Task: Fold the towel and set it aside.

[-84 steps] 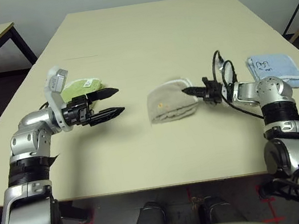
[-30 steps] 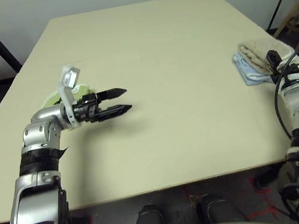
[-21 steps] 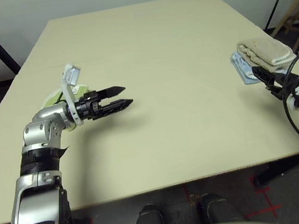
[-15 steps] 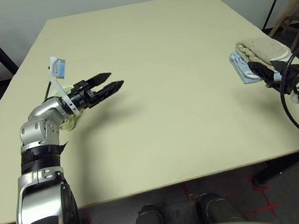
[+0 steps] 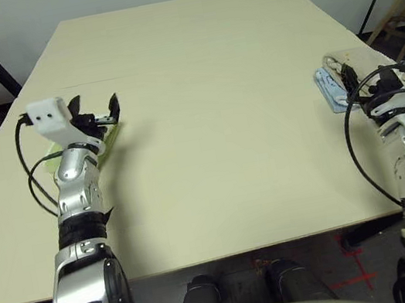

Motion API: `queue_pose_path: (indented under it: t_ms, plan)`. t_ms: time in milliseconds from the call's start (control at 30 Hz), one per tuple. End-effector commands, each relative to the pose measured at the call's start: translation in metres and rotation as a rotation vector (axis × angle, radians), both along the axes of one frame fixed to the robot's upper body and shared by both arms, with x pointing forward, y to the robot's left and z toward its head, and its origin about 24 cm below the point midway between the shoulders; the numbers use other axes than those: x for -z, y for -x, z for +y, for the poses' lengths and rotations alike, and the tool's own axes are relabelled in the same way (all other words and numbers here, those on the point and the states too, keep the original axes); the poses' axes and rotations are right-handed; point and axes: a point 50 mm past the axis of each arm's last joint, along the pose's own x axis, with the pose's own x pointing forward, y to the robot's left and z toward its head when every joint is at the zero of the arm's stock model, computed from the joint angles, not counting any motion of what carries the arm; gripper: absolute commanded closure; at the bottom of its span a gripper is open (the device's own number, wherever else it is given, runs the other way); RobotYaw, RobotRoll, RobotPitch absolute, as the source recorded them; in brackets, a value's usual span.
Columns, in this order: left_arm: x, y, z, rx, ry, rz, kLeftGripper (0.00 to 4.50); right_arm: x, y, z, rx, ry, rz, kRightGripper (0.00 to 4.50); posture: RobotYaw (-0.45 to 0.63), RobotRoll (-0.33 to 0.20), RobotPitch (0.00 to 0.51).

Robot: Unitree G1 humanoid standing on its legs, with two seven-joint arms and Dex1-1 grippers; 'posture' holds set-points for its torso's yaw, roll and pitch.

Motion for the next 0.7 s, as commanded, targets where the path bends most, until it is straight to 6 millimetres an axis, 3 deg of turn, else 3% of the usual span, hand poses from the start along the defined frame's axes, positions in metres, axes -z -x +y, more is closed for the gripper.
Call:
queue_pose_path:
  t_ms: [33,500,700]
  plan:
    - [0.012,0.004,0.006,-0.076,-0.007,0.014,0.00,0.005,0.000,-0.003,0.050,0.006,0.001,0.02,0.01,0.000,0.116]
    - [0.033,0.013,0.019,-0.166,0.035,0.076,0.00,0.009,-0.003,0.007,0.023,-0.028,0.006,0.02,0.01,0.000,0.106]
    - [0.024,0.007,0.013,-0.143,0.028,0.049,0.00,0.006,-0.011,0.012,-0.011,-0.021,0.008,0.02,0.02,0.000,0.099]
